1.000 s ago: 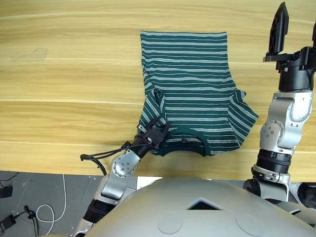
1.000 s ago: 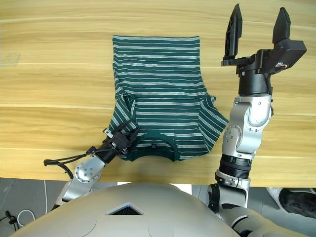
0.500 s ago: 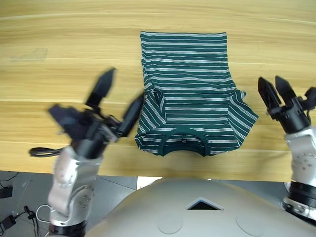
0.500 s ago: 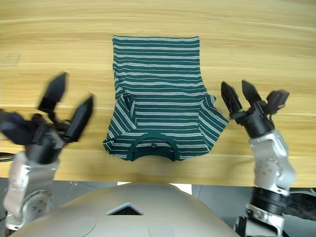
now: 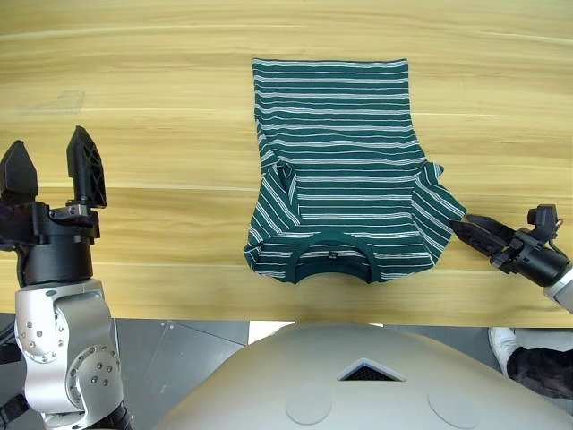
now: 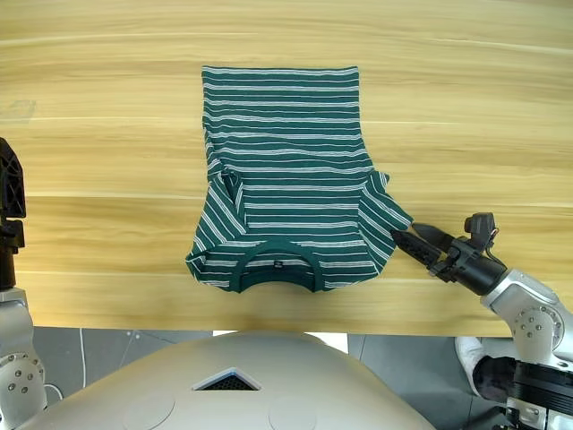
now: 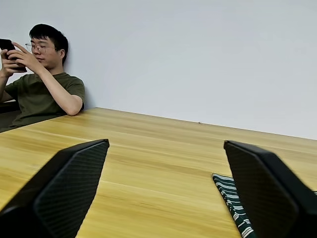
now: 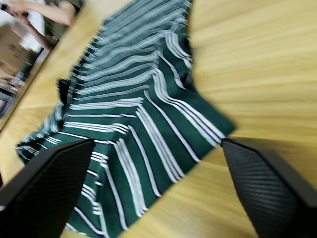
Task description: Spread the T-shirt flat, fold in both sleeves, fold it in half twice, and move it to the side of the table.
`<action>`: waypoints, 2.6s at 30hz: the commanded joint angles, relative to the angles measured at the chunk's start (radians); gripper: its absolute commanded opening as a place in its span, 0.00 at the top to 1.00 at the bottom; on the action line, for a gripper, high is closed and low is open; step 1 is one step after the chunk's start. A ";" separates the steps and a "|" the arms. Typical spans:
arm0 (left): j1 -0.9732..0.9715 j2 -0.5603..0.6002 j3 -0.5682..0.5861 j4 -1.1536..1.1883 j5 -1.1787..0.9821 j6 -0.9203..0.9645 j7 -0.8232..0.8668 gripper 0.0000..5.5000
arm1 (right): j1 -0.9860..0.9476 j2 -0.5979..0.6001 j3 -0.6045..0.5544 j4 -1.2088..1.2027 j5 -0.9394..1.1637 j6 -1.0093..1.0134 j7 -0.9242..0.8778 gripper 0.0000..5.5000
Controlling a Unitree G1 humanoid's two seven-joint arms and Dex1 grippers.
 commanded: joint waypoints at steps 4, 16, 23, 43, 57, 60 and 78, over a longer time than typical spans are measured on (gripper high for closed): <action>-0.012 -0.022 -0.005 -0.024 0.021 0.043 -0.007 0.22 | -0.051 -0.002 0.019 0.095 -0.109 -0.068 0.027 0.16; -0.038 -0.047 -0.035 -0.017 0.065 0.076 -0.029 0.22 | -0.053 0.003 0.081 0.150 -0.222 -0.178 0.115 0.33; -0.043 -0.070 -0.066 -0.012 0.091 0.086 -0.040 0.22 | -0.077 0.013 0.101 0.183 -0.273 -0.223 0.110 0.57; -0.044 -0.148 -0.159 0.081 0.200 0.054 -0.124 0.22 | -0.176 0.045 0.138 0.296 -0.349 -0.335 0.092 1.00; -0.041 -0.167 -0.170 0.117 0.231 0.041 -0.168 0.22 | -0.195 0.045 0.099 0.159 -0.175 -0.250 0.272 1.00; -0.036 -0.172 -0.182 0.121 0.240 0.037 -0.179 0.22 | -0.204 0.057 0.118 0.145 -0.178 -0.249 0.279 1.00; -0.032 -0.190 -0.236 0.140 0.279 0.027 -0.216 0.22 | -0.224 0.136 0.244 -0.022 -0.171 -0.222 0.271 1.00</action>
